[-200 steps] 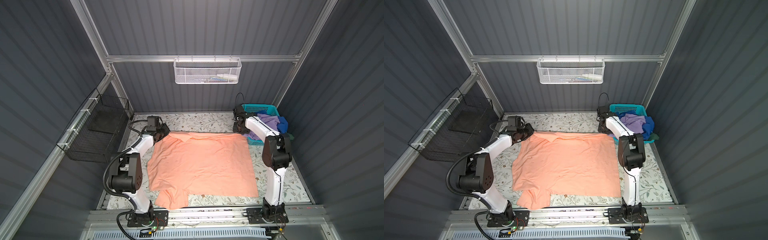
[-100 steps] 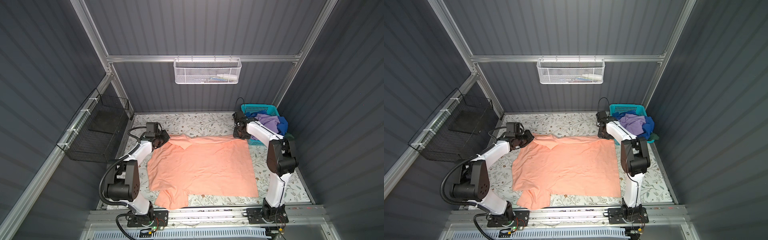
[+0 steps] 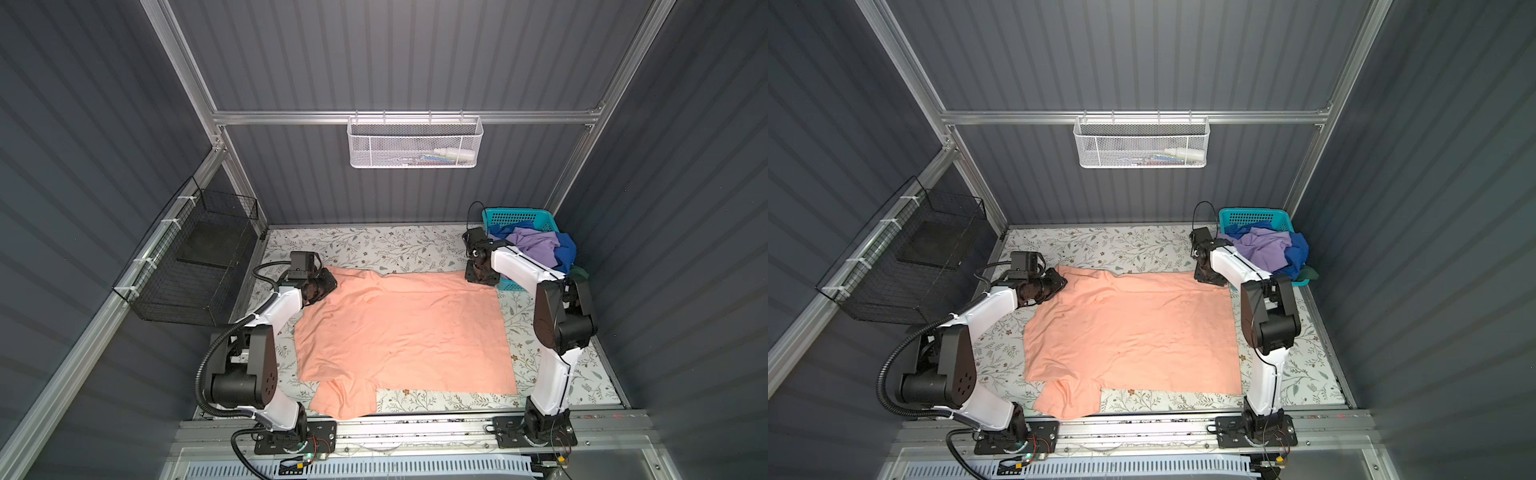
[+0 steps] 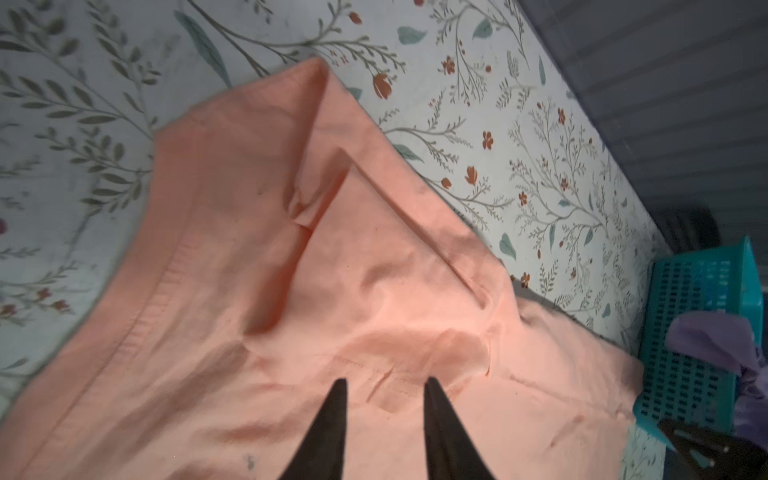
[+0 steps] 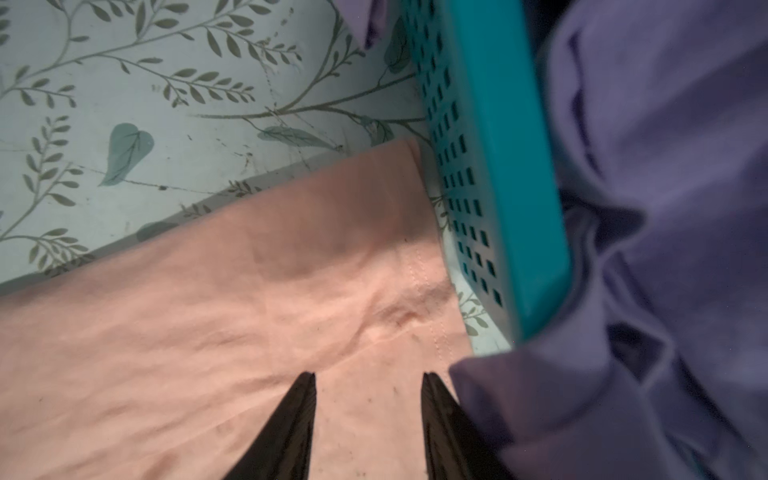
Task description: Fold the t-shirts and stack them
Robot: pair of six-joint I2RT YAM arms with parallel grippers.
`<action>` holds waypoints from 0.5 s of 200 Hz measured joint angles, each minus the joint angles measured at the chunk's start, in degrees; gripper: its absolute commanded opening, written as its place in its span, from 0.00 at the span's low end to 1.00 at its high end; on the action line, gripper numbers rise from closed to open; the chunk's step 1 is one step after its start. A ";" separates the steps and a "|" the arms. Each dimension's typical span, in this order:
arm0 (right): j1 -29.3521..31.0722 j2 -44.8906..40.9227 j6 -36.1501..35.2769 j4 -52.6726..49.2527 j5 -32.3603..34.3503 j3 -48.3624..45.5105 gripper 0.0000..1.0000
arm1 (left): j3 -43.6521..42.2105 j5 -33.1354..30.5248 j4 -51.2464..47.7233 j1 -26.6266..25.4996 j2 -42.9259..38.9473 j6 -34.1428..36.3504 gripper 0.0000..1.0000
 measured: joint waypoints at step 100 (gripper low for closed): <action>6.21 -15.10 4.13 7.15 -13.16 -15.39 0.72 | -6.97 4.66 3.54 -5.29 -3.78 -0.02 0.51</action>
